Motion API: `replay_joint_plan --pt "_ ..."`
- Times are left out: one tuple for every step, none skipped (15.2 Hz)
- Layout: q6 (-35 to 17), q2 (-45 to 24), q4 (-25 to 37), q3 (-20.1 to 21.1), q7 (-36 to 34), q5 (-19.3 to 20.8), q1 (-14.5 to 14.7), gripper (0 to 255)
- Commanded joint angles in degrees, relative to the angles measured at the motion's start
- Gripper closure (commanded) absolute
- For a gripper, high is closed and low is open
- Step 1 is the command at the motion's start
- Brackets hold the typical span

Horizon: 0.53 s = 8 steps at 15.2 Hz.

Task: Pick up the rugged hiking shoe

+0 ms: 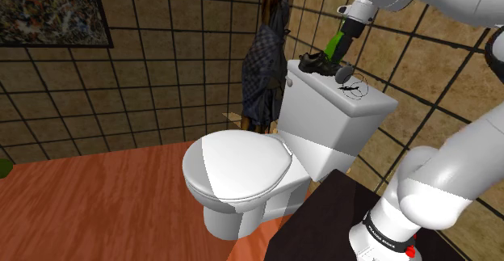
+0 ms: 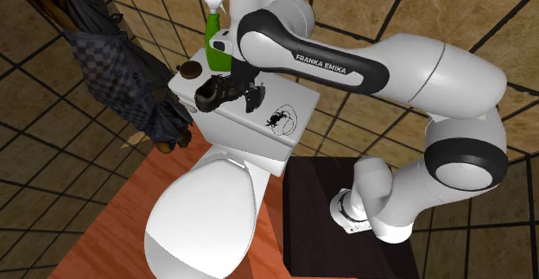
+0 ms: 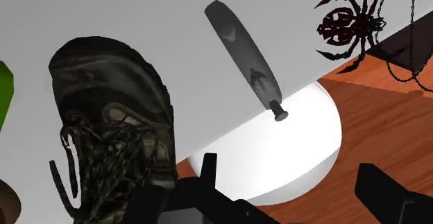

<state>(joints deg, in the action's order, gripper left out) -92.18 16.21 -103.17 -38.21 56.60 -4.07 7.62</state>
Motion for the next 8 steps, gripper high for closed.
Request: replay_joint_plan --pt "1.2 -5.6 5.7 -3.9 6.3 -3.9 1.0 0" --pt "2.1 -8.7 8.8 -5.9 9.5 -6.4 1.2 0" --pt "3.3 -12.2 12.1 -7.9 12.8 -9.3 0.9 0" --pt "4.9 -15.9 15.6 -9.7 16.2 -12.6 0.2 0" --pt "6.7 -19.9 19.4 -11.2 19.5 -16.2 -1.1 0" --pt "8.9 -24.0 23.6 -12.2 22.6 -20.0 -3.1 0" --pt "11.3 -28.2 28.0 -12.6 25.3 -23.9 -5.9 0" --pt "13.9 -32.3 33.0 -12.5 27.6 -27.8 -9.3 0"
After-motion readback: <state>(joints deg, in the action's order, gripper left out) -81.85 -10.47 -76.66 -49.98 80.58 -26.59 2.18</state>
